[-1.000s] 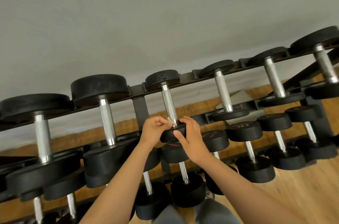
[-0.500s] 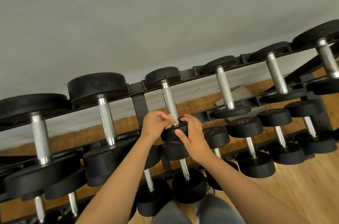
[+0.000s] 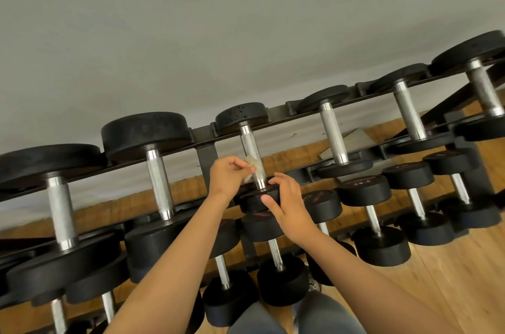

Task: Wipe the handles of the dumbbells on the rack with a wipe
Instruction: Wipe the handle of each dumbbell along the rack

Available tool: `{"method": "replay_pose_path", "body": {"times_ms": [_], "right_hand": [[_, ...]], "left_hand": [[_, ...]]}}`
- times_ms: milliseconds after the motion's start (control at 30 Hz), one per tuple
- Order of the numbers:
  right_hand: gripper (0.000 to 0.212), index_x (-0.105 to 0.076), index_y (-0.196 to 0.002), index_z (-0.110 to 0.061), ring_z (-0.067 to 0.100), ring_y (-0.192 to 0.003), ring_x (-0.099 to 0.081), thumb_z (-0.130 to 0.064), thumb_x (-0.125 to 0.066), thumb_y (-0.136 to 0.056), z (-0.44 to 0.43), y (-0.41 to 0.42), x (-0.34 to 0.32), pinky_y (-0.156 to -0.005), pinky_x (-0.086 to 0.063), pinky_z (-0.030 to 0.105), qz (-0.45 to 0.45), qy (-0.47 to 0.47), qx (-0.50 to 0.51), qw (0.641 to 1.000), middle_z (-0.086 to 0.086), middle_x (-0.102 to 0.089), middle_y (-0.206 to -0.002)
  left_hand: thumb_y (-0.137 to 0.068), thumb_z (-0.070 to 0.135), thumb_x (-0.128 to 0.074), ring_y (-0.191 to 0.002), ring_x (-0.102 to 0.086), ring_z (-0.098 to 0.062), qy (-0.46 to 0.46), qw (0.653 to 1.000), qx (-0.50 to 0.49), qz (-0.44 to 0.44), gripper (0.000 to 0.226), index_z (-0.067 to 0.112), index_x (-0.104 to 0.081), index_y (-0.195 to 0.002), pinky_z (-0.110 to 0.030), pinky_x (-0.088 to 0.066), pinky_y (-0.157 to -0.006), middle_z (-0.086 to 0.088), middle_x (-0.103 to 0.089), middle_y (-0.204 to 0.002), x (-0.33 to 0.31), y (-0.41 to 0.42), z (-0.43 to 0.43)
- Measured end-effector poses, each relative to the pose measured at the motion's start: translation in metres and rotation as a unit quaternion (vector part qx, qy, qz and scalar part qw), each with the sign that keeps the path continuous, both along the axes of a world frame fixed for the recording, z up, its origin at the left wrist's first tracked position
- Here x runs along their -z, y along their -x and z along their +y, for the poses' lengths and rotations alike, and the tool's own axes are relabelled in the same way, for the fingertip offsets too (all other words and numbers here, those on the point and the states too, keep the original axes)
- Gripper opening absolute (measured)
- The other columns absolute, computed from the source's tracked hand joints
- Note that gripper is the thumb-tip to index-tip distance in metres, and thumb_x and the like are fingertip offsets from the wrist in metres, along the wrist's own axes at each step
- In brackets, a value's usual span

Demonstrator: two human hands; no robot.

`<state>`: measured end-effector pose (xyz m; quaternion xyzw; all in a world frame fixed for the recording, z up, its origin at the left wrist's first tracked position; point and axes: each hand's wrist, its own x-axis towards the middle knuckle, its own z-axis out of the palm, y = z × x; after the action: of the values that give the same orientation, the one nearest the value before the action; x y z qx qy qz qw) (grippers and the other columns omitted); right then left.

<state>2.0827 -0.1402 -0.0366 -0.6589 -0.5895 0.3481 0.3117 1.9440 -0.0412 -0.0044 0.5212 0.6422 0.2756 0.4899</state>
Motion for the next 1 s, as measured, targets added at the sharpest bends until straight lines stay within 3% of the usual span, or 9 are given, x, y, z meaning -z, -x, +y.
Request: {"method": "replay_pose_path", "body": {"times_ms": [133, 200, 333, 500, 633, 733, 867, 1000], "right_hand": [[0.073, -0.046, -0.129, -0.014, 0.006, -0.129, -0.025, -0.069, -0.030, -0.083, 0.000, 0.000, 0.002, -0.107, -0.025, 0.025, -0.004, -0.005, 0.001, 1.000, 0.002, -0.034, -0.143], [0.072, -0.046, -0.129, -0.014, 0.009, -0.131, -0.027, -0.068, -0.030, -0.084, 0.000, 0.000, 0.002, -0.108, -0.026, 0.027, -0.003, -0.004, 0.002, 1.000, 0.002, -0.034, -0.143], [0.073, -0.045, -0.130, -0.013, 0.011, -0.132, -0.027, -0.068, -0.031, -0.085, 0.000, 0.000, 0.003, -0.108, -0.025, 0.025, -0.004, -0.005, -0.001, 1.000, 0.002, -0.035, -0.143], [0.064, -0.045, -0.129, -0.013, 0.011, -0.132, -0.027, -0.063, -0.040, -0.091, 0.000, 0.000, 0.003, -0.107, -0.025, 0.025, -0.003, 0.001, -0.003, 1.000, 0.003, -0.034, -0.143], [0.056, -0.045, -0.129, -0.012, 0.012, -0.131, -0.028, -0.055, -0.044, -0.094, 0.000, -0.001, 0.004, -0.107, -0.025, 0.025, -0.011, -0.012, 0.000, 1.000, 0.003, -0.036, -0.142], [0.066, -0.046, -0.128, -0.013, 0.011, -0.131, -0.027, -0.066, -0.039, -0.090, 0.000, -0.001, 0.004, -0.107, -0.024, 0.025, -0.006, -0.016, 0.000, 1.000, 0.002, -0.036, -0.142], [0.073, -0.047, -0.127, -0.012, 0.010, -0.129, -0.027, -0.070, -0.031, -0.085, -0.001, 0.000, 0.006, -0.107, -0.026, 0.027, 0.000, -0.020, 0.000, 1.000, 0.003, -0.037, -0.140], [0.073, -0.046, -0.128, -0.012, 0.012, -0.131, -0.027, -0.068, -0.030, -0.085, 0.000, 0.000, 0.005, -0.107, -0.024, 0.024, -0.001, -0.007, -0.003, 1.000, 0.003, -0.036, -0.141]], "left_hand": [[-0.076, 0.009, -0.081, -0.081, -0.069, -0.018, 0.036, 0.999, 0.034, 0.012, 0.016, 0.011, -0.066, -0.071, -0.027, -0.054, -0.076, -0.008, -0.072, -0.082, 0.010, 0.000, -0.027], [-0.076, 0.011, -0.081, -0.081, -0.069, -0.016, 0.023, 0.999, 0.046, 0.017, 0.015, 0.009, -0.066, -0.073, -0.024, -0.052, -0.074, -0.007, -0.072, -0.082, 0.008, -0.001, -0.023], [-0.079, 0.013, -0.079, -0.084, -0.067, -0.012, -0.019, 1.000, -0.019, -0.009, 0.013, 0.014, -0.066, -0.076, -0.017, -0.047, -0.074, -0.002, -0.071, -0.086, -0.004, -0.007, 0.006], [-0.079, 0.014, -0.079, -0.087, -0.067, -0.017, 0.014, 1.000, -0.002, -0.004, 0.015, 0.013, -0.064, -0.077, -0.017, -0.048, -0.073, -0.005, -0.071, -0.088, 0.009, -0.006, -0.021], [-0.076, 0.014, -0.081, -0.084, -0.067, -0.025, 0.013, 0.999, 0.036, -0.005, 0.020, 0.014, -0.062, -0.069, -0.030, -0.054, -0.080, -0.015, -0.070, -0.086, 0.004, -0.001, 0.000], [-0.077, 0.015, -0.081, -0.079, -0.066, -0.020, 0.013, 1.000, -0.016, -0.014, 0.021, 0.015, -0.062, -0.068, -0.029, -0.053, -0.075, -0.012, -0.069, -0.083, 0.001, -0.007, 0.007], [-0.076, 0.013, -0.081, -0.071, -0.061, -0.010, 0.020, 0.994, -0.098, -0.037, 0.022, 0.015, -0.061, -0.071, -0.018, -0.046, -0.066, 0.002, -0.065, -0.074, 0.007, -0.020, -0.018], [-0.076, 0.010, -0.081, -0.075, -0.062, -0.010, 0.026, 0.990, -0.127, -0.059, 0.020, 0.016, -0.062, -0.072, -0.022, -0.051, -0.072, 0.002, -0.066, -0.078, -0.002, -0.021, -0.002]]}}
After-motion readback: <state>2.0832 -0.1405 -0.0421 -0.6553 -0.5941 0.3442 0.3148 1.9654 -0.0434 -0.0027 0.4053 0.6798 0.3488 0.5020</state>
